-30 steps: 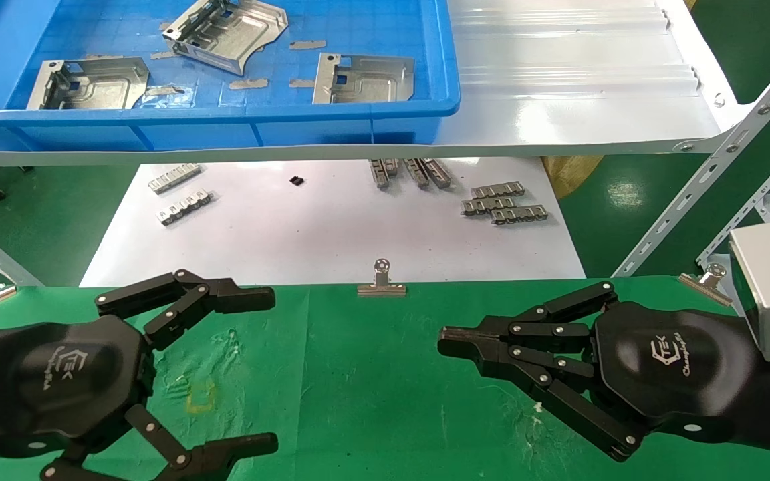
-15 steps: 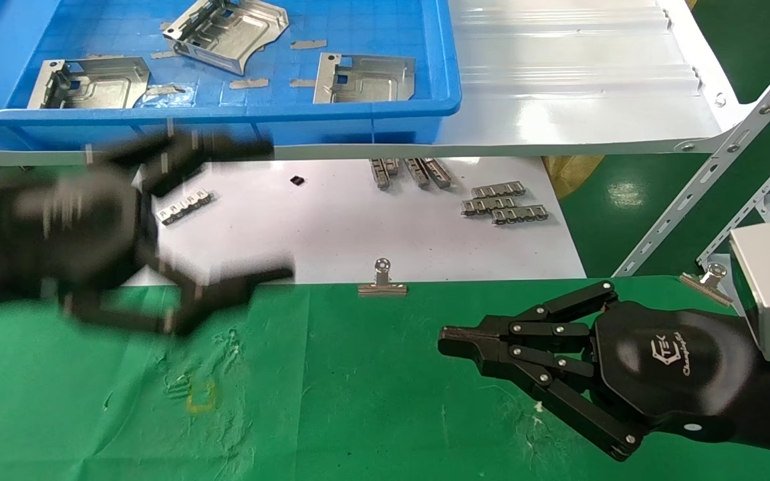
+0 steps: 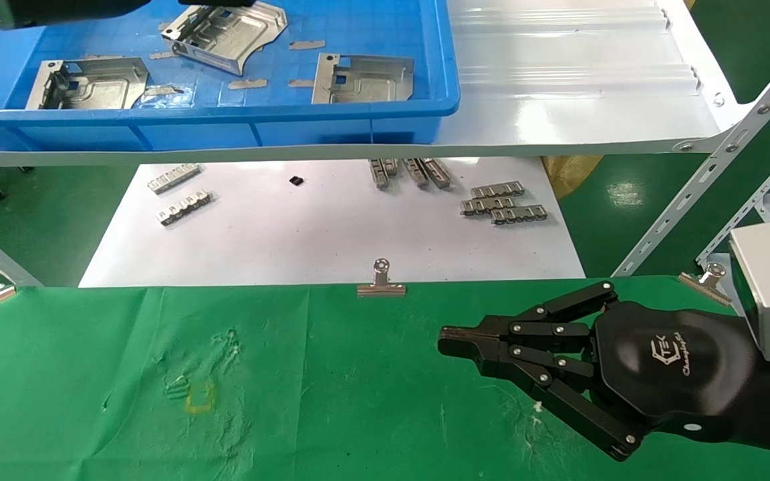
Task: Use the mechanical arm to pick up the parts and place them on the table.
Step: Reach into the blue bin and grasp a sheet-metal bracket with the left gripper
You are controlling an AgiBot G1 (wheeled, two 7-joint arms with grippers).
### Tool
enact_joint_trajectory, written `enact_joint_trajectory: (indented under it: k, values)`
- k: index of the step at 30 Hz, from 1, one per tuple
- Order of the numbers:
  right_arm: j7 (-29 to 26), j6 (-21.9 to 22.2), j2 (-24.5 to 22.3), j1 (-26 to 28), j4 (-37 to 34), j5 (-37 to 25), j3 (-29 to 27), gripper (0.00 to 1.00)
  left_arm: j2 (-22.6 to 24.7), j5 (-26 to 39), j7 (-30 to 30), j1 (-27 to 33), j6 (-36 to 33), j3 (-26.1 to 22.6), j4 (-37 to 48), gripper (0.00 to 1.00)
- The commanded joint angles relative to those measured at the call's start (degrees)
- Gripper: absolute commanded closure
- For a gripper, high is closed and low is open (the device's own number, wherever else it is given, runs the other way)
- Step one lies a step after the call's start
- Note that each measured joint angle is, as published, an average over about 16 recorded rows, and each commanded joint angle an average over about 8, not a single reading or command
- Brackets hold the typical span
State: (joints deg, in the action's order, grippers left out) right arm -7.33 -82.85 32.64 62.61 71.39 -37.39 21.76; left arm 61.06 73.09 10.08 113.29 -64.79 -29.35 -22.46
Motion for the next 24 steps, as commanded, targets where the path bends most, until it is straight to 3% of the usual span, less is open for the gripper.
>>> enact_joint_trajectory:
  k: [1,3,6,7,24]
  values:
    - [0.00,0.00,0.00,0.00,0.00,0.00,0.00,0.21,2.49,2.89,-0.76,2.82,4.39,-1.24,6.01,0.33]
    - [0.00,0.00,0.00,0.00,0.00,0.00,0.00,0.03,3.46,4.77,-1.17,4.12,6.38,-2.29,9.06,0.58]
    - [0.00,0.00,0.00,0.00,0.00,0.00,0.00,0.00,4.23,6.51,-1.84,5.19,7.05,-3.38,12.34,0.95]
    - [0.00,0.00,0.00,0.00,0.00,0.00,0.00,0.00,4.35,6.81,-2.10,5.41,6.89,-3.59,13.20,1.00]
    - [0.00,0.00,0.00,0.00,0.00,0.00,0.00,0.00,3.05,7.27,-6.65,7.58,10.67,-3.71,20.45,1.00]
